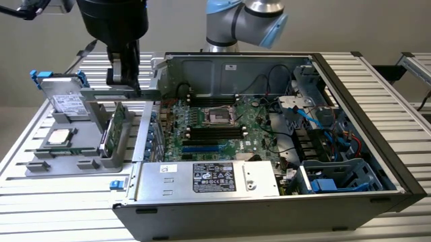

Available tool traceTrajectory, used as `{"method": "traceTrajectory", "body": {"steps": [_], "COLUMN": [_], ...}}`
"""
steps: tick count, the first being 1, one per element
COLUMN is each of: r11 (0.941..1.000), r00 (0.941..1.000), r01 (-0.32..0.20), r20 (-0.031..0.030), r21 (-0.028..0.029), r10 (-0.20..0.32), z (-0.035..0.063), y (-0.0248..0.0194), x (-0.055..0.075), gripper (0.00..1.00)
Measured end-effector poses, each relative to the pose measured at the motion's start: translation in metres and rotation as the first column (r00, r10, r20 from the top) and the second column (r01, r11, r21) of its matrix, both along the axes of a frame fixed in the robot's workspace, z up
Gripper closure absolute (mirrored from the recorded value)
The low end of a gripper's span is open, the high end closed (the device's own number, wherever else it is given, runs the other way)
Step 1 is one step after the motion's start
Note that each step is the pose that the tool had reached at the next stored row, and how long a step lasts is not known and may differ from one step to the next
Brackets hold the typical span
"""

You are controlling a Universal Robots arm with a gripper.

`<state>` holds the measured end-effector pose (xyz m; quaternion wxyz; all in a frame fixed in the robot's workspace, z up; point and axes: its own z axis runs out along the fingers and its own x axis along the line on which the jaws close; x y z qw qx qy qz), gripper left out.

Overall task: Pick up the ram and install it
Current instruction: 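Pick up the ram and move it above insertion slot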

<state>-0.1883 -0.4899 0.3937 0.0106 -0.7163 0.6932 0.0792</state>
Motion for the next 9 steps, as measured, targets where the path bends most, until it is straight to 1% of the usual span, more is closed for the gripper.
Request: {"method": "traceTrajectory", "body": {"steps": [9], "r11": [1.0000], "r00": [1.0000], "r01": [0.000], "r20": [-0.0007], "r21": [0.0000], "r10": [0.000], "z": [0.0020], "y": [0.0000], "x": [0.041], "gripper": [0.87]}}
